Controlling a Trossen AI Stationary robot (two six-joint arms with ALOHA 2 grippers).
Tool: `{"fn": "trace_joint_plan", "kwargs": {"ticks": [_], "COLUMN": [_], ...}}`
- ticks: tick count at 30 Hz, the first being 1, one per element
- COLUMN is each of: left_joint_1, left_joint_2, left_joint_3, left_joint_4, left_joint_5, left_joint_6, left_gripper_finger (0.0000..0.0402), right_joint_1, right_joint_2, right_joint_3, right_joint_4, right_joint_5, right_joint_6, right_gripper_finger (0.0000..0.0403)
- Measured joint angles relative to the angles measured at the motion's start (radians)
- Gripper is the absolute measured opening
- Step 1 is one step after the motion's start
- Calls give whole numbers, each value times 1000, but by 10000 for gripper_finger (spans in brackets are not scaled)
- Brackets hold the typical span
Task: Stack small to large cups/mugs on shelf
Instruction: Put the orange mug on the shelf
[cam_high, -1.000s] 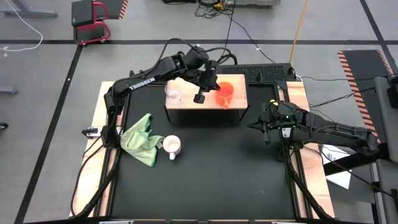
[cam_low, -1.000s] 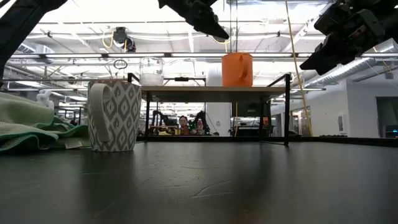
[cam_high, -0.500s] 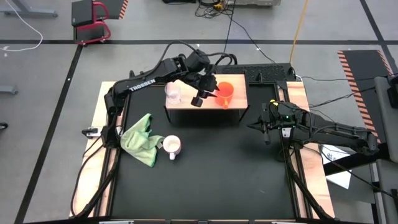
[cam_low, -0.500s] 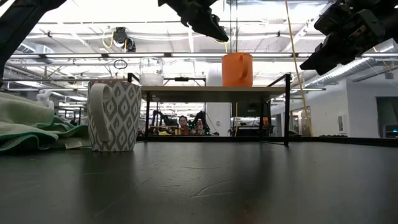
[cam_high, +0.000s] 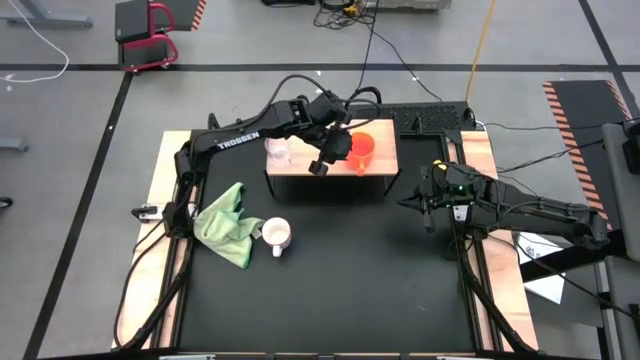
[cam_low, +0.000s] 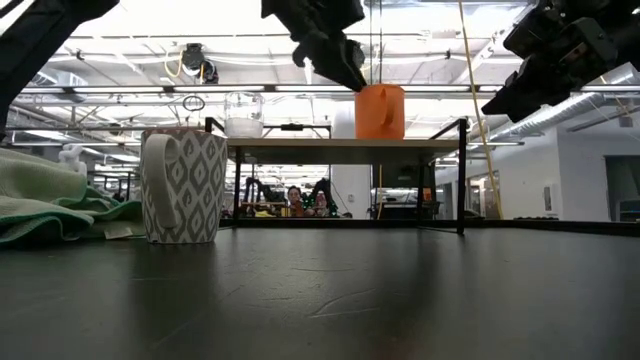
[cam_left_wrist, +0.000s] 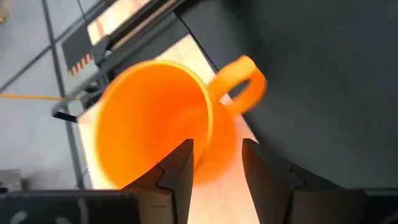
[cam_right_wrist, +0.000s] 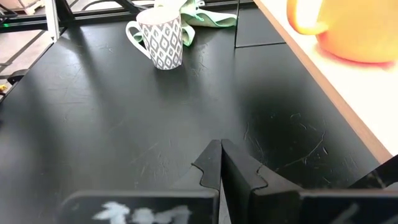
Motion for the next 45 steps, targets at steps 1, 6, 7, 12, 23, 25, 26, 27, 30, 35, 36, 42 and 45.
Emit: {"fn": "trace_joint_plan", "kwargs": {"ticks": [1, 6, 7, 12, 23, 25, 26, 27, 30, 35, 36, 42, 45], "left_joint_1": [0, 1, 1, 1, 2, 2, 2, 2, 2, 4, 5, 5, 5], "left_joint_2": [0, 3, 3, 3, 2, 2, 2, 2, 2, 2, 2, 2, 2], "left_joint_3": [0, 0, 0, 0, 0, 0, 0, 0, 1, 1, 1, 1, 1], "left_joint_4": [5, 8, 11, 32, 52, 52, 52, 52, 52, 51, 51, 48, 33], "left_joint_5": [-5, -33, -33, -34, -34, -34, -34, -34, -34, -34, -33, -33, -25], "left_joint_6": [4, 12, 14, 27, 18, 15, 11, 10, 5, 3, 3, 12, 30], "left_gripper_finger": [138, 138, 138, 134, 60, 47, 41, 35, 17, 7, 7, 3, 3], "right_joint_1": [0, 0, 0, 0, 0, 0, 0, 0, 0, 0, 0, 0, 0], "right_joint_2": [2, 17, 20, 22, 22, 22, 22, 22, 22, 22, 22, 22, 22], "right_joint_3": [0, 0, 0, 0, 0, 0, 0, 0, 0, 0, 0, 0, 0], "right_joint_4": [0, 1, 1, 1, 1, 1, 1, 1, 1, 1, 1, 1, 1], "right_joint_5": [0, 0, 0, 0, 0, 0, 0, 0, 0, 0, 0, 0, 0], "right_joint_6": [0, 0, 0, 0, 0, 0, 0, 0, 0, 0, 0, 0, 0], "right_gripper_finger": [0, 0, 0, 0, 0, 0, 0, 0, 0, 0, 0, 0, 0]}}
